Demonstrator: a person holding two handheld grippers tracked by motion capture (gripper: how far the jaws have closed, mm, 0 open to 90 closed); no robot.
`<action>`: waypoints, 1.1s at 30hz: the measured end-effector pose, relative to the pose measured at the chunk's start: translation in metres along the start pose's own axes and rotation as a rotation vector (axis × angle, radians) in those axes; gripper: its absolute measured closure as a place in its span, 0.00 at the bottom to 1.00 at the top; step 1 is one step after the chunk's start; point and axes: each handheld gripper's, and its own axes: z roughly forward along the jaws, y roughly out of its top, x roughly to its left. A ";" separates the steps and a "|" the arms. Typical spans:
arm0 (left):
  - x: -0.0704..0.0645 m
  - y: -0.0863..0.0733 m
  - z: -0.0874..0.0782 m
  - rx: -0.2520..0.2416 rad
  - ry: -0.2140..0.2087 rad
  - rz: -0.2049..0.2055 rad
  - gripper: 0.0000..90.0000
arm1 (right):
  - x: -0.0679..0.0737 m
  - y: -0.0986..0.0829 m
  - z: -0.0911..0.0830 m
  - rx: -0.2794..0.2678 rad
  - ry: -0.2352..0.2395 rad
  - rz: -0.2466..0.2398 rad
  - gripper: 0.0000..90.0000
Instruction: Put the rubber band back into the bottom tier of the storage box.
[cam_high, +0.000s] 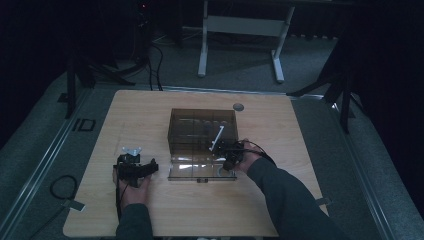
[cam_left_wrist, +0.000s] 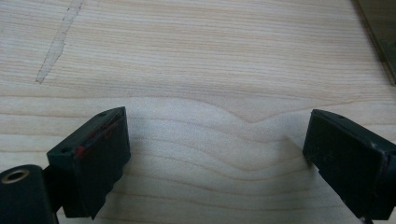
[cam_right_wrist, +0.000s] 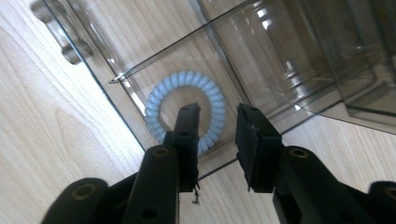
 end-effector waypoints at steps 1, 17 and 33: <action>0.000 0.000 0.000 0.000 0.000 0.000 0.08 | 0.000 -0.001 -0.002 -0.010 0.000 0.003 0.73; 0.000 0.000 0.000 0.000 0.000 0.000 0.08 | 0.002 -0.037 -0.027 -0.144 -0.008 0.050 0.55; 0.000 0.000 0.000 0.002 0.000 0.002 0.08 | 0.005 -0.104 -0.012 -0.343 -0.043 0.196 0.49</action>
